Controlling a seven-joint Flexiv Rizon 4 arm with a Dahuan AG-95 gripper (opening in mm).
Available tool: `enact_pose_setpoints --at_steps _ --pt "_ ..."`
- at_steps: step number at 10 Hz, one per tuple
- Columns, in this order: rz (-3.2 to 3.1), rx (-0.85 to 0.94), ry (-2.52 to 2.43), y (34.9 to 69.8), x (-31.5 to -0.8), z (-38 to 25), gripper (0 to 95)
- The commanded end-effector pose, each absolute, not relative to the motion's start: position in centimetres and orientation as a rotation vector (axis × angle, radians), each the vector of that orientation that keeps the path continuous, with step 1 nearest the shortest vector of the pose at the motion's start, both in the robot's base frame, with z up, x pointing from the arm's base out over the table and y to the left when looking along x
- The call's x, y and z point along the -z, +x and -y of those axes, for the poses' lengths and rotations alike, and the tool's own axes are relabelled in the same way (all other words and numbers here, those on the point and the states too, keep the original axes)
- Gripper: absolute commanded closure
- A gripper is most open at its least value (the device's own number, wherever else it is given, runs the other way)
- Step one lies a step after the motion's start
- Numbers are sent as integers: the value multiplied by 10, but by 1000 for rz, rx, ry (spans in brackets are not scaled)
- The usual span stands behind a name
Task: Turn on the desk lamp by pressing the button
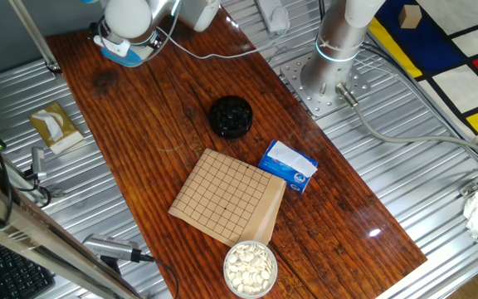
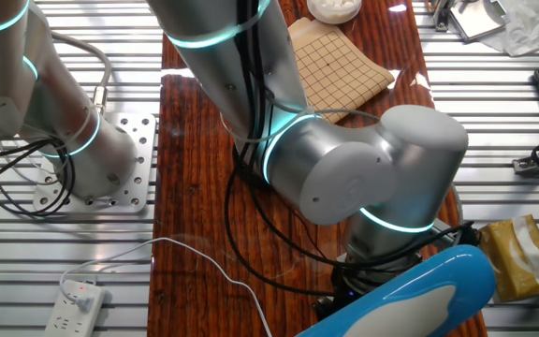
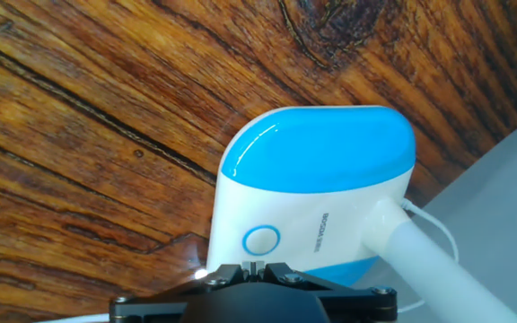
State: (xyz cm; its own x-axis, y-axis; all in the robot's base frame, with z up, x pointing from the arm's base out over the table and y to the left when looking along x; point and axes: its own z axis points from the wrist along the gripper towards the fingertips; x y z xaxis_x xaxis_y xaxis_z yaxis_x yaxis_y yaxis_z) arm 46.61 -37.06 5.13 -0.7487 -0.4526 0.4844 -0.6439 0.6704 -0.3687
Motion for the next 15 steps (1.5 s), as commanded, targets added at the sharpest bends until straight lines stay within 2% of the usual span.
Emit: enact_pose_setpoints --at_steps 1,15 --pt "2537 -761 872 466 -50 372 950" --pt "2541 -759 892 473 -43 376 950"
